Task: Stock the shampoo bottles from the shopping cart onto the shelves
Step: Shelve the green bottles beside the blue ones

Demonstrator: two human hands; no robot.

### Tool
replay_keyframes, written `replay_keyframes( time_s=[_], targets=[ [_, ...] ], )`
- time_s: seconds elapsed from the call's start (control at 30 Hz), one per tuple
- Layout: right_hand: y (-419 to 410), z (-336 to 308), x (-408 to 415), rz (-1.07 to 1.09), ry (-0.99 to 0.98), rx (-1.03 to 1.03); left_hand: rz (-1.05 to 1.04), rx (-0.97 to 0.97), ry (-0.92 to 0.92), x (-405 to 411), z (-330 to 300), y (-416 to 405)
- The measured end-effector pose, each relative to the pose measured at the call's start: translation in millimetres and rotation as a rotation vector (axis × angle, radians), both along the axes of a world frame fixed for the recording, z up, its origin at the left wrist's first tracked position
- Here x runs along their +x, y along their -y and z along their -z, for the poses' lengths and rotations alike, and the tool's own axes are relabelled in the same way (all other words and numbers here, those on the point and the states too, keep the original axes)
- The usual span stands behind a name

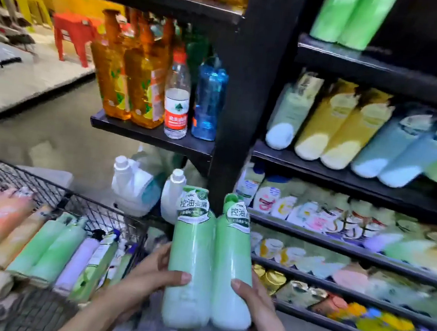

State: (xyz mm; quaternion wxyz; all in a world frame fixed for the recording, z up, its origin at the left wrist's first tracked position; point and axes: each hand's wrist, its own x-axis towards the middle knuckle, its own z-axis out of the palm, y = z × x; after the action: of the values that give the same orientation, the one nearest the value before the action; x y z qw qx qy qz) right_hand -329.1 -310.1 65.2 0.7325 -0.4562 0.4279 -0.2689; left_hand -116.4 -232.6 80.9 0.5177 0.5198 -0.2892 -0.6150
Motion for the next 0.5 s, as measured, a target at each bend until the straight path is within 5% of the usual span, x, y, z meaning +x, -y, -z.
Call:
replay_keyframes(
  time_s=[0.5],
  targets=[
    [16,-38,-291,0.594,0.159,-0.072,0.516,-0.069,0.017,-292,-34,149]
  ],
)
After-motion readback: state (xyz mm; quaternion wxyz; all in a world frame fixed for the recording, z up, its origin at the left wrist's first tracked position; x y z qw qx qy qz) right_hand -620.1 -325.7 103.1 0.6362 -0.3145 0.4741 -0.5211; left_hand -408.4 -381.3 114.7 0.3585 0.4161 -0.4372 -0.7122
